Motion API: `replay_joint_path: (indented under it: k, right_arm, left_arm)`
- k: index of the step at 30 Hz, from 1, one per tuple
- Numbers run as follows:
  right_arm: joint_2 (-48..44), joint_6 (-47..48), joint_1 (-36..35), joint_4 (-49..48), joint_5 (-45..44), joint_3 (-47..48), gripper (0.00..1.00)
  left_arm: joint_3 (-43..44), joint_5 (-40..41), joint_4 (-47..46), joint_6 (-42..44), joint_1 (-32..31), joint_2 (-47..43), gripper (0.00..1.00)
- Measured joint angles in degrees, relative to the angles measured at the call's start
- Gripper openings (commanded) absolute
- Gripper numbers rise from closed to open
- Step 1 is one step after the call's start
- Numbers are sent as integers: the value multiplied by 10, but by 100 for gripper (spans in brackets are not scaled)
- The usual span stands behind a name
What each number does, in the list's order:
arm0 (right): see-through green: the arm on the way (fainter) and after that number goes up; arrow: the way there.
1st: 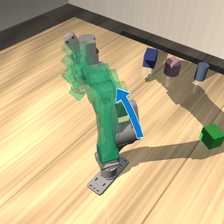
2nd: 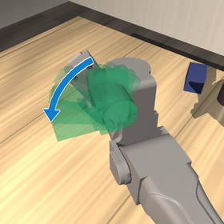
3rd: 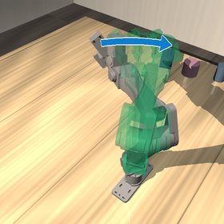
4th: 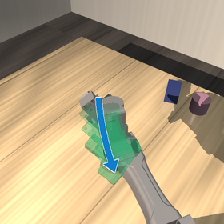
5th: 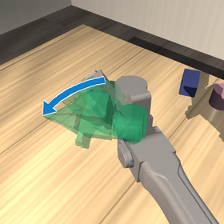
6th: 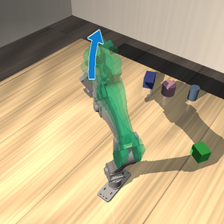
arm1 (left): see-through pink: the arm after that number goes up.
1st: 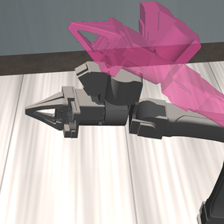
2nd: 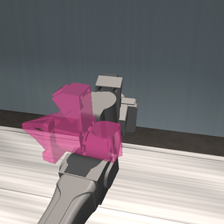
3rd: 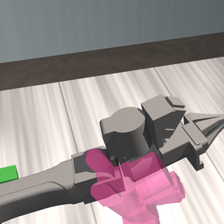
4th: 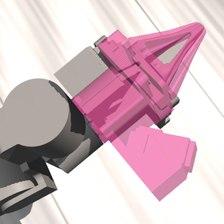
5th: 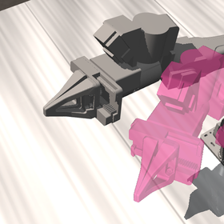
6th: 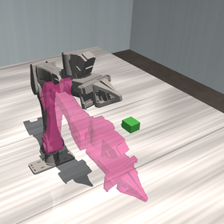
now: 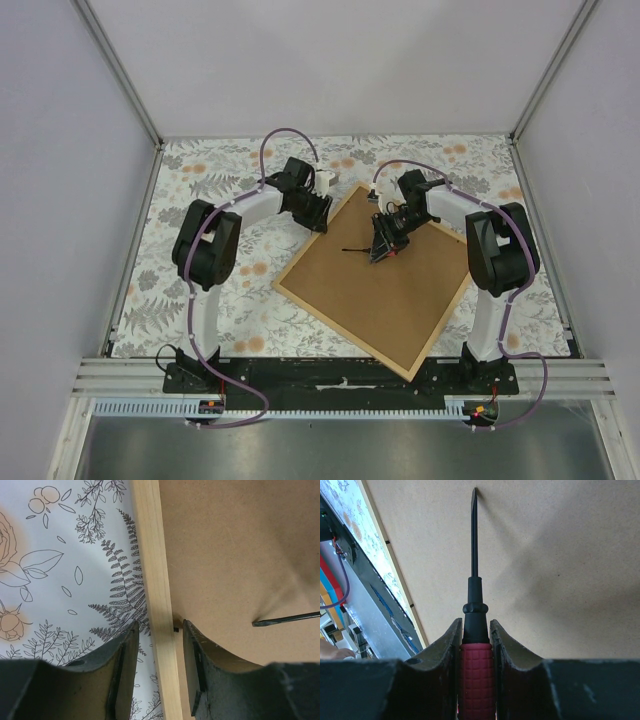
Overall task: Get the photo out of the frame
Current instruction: Adjust the photo frame item on the photo frame.
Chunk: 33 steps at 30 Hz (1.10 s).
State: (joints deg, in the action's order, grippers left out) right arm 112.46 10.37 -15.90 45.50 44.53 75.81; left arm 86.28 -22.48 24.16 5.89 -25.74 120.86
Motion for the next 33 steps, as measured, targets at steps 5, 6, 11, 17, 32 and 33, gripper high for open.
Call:
replay_joint_path:
  k: [5,6,11,17,32,33]
  right_arm:
    - [0,0,0,0,0,0,0]
    - [0,0,0,0,-1,0,0]
    - [0,1,0,0,-2,0,0]
    - [0,2,0,0,-3,0,0]
    - [0,2,0,0,-3,0,0]
    - [0,2,0,0,-3,0,0]
  left_arm:
    - [0,39,-2,4,-19,-3,43]
    - [0,45,-2,5,-22,-3,41]
    - [0,56,0,7,-25,-6,33]
    - [0,54,1,12,-25,-7,34]
    - [8,35,42,40,-22,-7,34]
    - [9,37,43,40,-22,-7,33]
